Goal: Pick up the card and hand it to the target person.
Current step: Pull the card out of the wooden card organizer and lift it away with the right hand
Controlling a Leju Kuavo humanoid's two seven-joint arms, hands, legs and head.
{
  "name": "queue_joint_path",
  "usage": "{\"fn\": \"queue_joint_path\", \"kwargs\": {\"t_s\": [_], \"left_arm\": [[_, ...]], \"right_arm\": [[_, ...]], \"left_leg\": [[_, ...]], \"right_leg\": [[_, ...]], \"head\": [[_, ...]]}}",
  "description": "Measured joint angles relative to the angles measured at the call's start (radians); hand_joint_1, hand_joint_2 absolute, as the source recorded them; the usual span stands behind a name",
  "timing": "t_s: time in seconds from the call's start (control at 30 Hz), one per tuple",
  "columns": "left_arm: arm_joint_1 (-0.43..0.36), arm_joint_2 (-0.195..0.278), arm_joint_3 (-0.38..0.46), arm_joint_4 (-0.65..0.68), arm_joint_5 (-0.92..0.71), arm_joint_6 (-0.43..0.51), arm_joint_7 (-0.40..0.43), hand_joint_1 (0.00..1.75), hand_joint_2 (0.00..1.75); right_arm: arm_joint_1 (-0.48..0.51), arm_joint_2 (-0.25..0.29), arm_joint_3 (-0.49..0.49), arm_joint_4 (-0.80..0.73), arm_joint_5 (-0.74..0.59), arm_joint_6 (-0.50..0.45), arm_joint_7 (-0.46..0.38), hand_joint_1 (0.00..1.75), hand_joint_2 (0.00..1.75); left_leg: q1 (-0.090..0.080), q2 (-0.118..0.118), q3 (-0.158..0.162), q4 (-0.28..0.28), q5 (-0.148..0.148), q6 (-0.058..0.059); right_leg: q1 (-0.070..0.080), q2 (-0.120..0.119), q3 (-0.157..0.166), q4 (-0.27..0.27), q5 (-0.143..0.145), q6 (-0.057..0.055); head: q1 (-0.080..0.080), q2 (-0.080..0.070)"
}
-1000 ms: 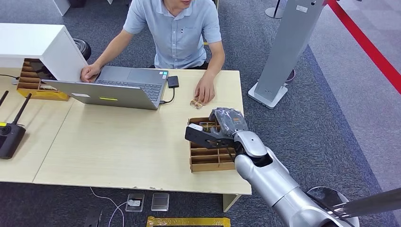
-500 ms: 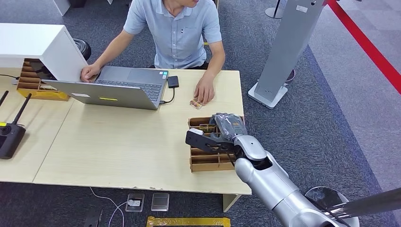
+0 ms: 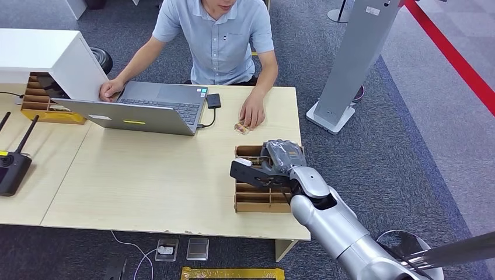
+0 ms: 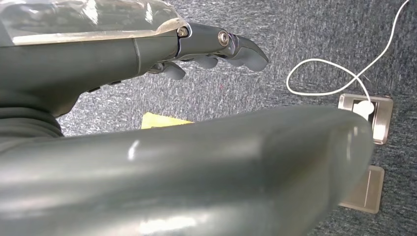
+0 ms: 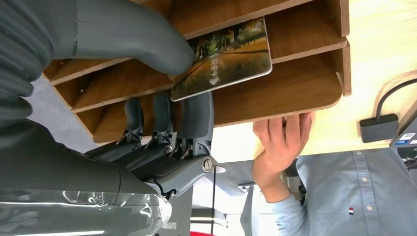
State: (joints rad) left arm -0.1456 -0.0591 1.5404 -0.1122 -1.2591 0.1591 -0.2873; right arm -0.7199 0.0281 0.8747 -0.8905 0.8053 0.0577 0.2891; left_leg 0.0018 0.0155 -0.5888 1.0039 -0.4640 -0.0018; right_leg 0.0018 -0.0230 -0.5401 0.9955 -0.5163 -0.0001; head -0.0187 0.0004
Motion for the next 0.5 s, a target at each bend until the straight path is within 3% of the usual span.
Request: {"fn": "queue_joint_path", "kwargs": {"t_s": [0.27,0.5], "left_arm": [[0.000,0.000,0.000,0.000,-0.002,0.000,0.000,0.00,0.00],[0.000,0.000,0.000,0.000,-0.019,-0.005,-0.015,0.00,0.00]], "right_arm": [[0.001,-0.001,-0.001,-0.011,0.000,-0.006,0.006,1.73,1.75],[0.006,-0.005,-0.002,-0.018,0.000,-0.009,0.014,1.75,1.75]], "left_leg": [[0.000,0.000,0.000,0.000,0.000,0.000],[0.000,0.000,0.000,0.000,0.000,0.000]], "right_leg": [[0.000,0.000,0.000,0.000,0.000,0.000],[0.000,0.000,0.000,0.000,0.000,0.000]], "head": [[0.000,0.000],[0.000,0.000]]}}
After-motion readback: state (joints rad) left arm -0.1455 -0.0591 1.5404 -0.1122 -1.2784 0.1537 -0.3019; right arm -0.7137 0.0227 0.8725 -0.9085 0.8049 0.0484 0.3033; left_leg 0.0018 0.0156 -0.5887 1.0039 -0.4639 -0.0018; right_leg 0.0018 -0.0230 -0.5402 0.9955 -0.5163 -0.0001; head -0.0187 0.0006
